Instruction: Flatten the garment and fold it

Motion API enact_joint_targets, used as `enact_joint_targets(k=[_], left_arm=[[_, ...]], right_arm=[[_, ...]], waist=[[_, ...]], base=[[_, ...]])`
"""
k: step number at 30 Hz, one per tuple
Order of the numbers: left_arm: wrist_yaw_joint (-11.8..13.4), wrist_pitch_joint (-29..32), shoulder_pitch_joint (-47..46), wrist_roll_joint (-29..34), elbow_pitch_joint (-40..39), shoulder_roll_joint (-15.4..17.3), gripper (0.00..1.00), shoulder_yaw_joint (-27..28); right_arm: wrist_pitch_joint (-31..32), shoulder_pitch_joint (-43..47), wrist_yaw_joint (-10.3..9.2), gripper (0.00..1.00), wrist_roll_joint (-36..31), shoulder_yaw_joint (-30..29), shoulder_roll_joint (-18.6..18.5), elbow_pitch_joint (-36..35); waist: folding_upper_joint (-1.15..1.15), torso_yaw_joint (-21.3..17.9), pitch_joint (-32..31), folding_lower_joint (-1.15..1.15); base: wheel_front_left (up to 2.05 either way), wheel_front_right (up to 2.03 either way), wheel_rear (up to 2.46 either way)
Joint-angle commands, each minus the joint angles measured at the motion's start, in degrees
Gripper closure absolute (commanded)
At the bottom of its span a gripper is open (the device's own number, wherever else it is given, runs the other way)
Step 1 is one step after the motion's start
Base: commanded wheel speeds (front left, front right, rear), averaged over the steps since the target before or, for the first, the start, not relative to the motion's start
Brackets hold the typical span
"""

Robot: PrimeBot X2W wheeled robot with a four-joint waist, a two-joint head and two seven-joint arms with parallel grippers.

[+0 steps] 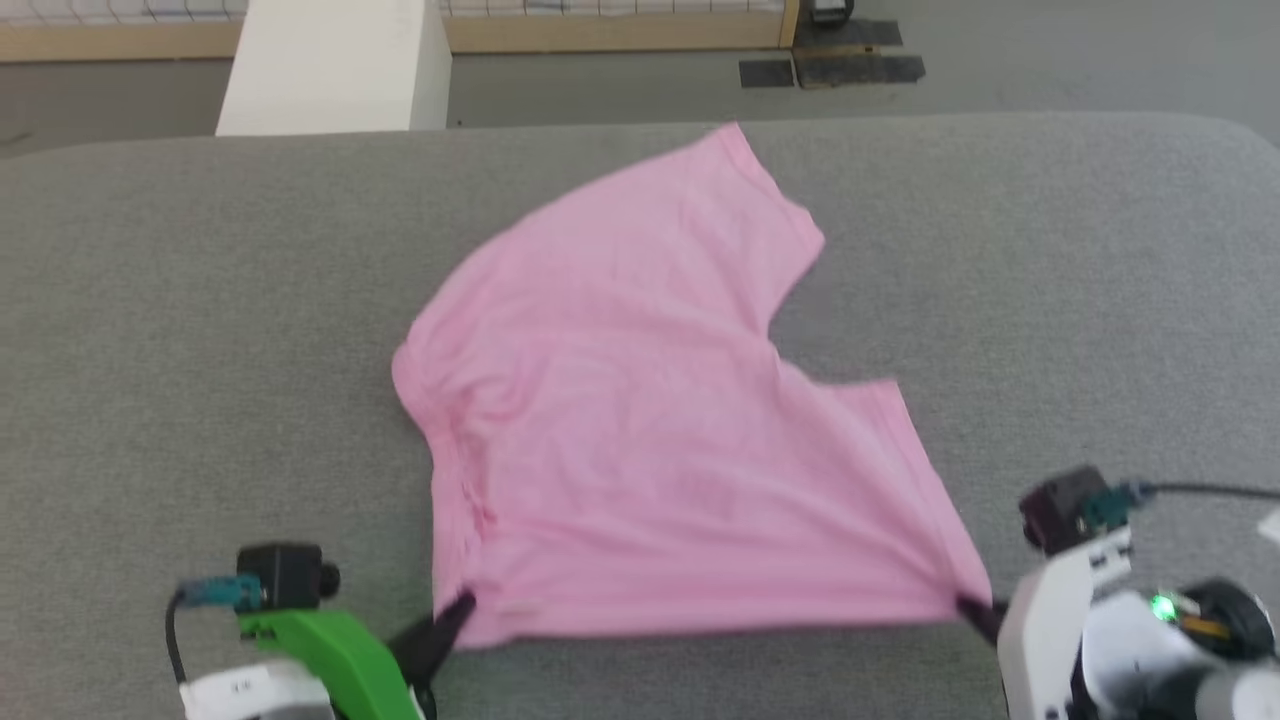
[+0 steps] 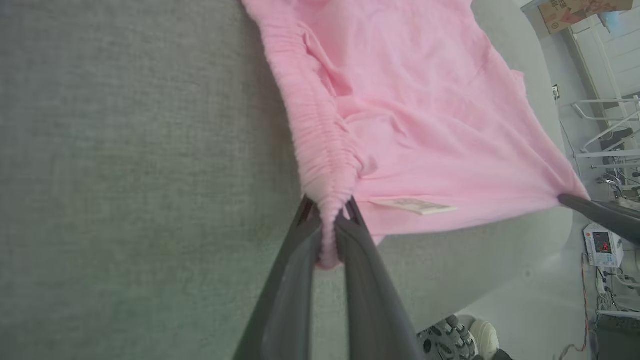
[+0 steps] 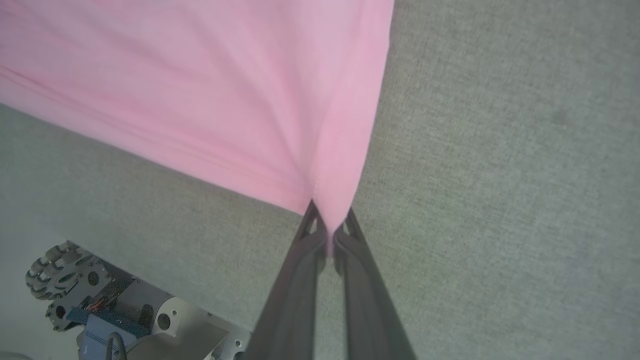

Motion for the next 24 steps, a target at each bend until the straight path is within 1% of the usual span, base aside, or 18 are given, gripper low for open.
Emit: enact_joint_targets(k=[1, 7, 9, 12, 14, 18, 21, 24], left_arm=[[0.78, 0.68, 2.24, -0.72, -1.24, 0.92, 1.0, 0.04], [4.91, 4.88, 11.09, -1.62, -8.67, 2.51, 1.0, -1.21], [5.56, 5.74, 12.59, -2.11, -10.83, 2.76, 1.0, -1.4], [4.95, 4.43, 13.43, -2.58, -13.31, 2.1, 1.0, -1.2], [3.68, 2.5, 12.9, -2.97, -14.24, 0.77, 1.0, -1.18], [1.18, -1.58, 9.02, -2.37, -14.08, -1.69, 1.0, -0.92], [0.09, -4.3, 4.41, -0.65, -12.51, -3.06, 1.0, -0.64], [-0.16, -6.46, -0.22, 0.44, -10.48, -4.92, 1.0, -0.45]], right_arm=[[1.4, 2.3, -0.1, 1.0, -0.8, -0.9, 0.52, -1.66], [10.72, 14.47, -0.1, 1.0, -3.65, -5.91, 4.1, -10.39], [12.39, 16.79, -0.1, 1.0, -4.02, -7.19, 5.12, -12.93], [12.36, 17.34, -0.1, 1.0, -4.2, -7.77, 5.86, -16.3], [11.03, 15.74, -0.1, 1.0, -4.16, -7.41, 5.79, -17.79], [8.01, 9.27, -0.1, 1.0, -4.61, -5.76, 3.88, -18.06], [5.19, 1.83, -0.1, 1.0, -5.03, -4.15, 1.57, -15.45], [3.11, -5.73, -0.1, 1.0, -4.79, -2.2, -0.01, -11.36]], waist=[[0.0, 0.54, -1.02, 0.01], [0.0, 1.23, -2.22, 0.01], [0.0, 1.51, -2.31, 0.01], [0.0, 1.9, -2.28, 0.01], [0.0, 2.17, -2.14, 0.01], [0.0, 3.06, -1.36, 0.01], [0.0, 3.94, -0.24, 0.01], [0.0, 4.89, 1.01, 0.01]], base=[[0.0, 0.0, 0.0], [0.0, 0.0, 0.0], [0.0, 0.0, 0.0], [0.0, 0.0, 0.0], [0.0, 0.0, 0.0], [0.0, 0.0, 0.0], [0.0, 0.0, 0.0], [0.0, 0.0, 0.0]])
